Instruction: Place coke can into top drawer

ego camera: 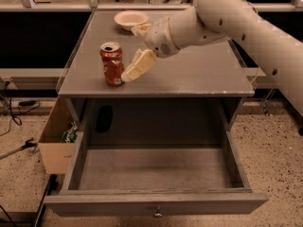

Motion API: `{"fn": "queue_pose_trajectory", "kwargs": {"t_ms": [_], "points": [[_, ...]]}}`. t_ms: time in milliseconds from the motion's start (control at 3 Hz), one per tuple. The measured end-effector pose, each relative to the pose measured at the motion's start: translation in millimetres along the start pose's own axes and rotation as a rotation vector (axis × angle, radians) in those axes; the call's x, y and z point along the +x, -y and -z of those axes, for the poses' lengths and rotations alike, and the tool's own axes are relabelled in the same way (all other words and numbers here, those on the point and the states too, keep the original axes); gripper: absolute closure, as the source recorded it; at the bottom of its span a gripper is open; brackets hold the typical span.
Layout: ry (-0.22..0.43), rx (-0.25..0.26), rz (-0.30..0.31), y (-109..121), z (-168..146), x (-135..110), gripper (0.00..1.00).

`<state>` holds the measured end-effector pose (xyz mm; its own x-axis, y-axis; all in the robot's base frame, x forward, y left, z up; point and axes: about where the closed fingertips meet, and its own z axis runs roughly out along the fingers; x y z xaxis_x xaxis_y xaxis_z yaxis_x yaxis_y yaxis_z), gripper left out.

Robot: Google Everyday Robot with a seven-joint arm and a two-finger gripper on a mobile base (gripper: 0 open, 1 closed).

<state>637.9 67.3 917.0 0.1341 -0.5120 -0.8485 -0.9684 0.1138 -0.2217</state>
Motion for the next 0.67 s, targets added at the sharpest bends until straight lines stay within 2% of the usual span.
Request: {"fn": "queue_pose_trajectory", "kwargs": {"t_ms": [333, 667], "points": [[0.003, -0.007, -0.002, -1.9, -4.0, 1.4, 0.00], [0.019, -0.024, -0.017, -6.1, -18.4, 16.1, 0.00]]}}
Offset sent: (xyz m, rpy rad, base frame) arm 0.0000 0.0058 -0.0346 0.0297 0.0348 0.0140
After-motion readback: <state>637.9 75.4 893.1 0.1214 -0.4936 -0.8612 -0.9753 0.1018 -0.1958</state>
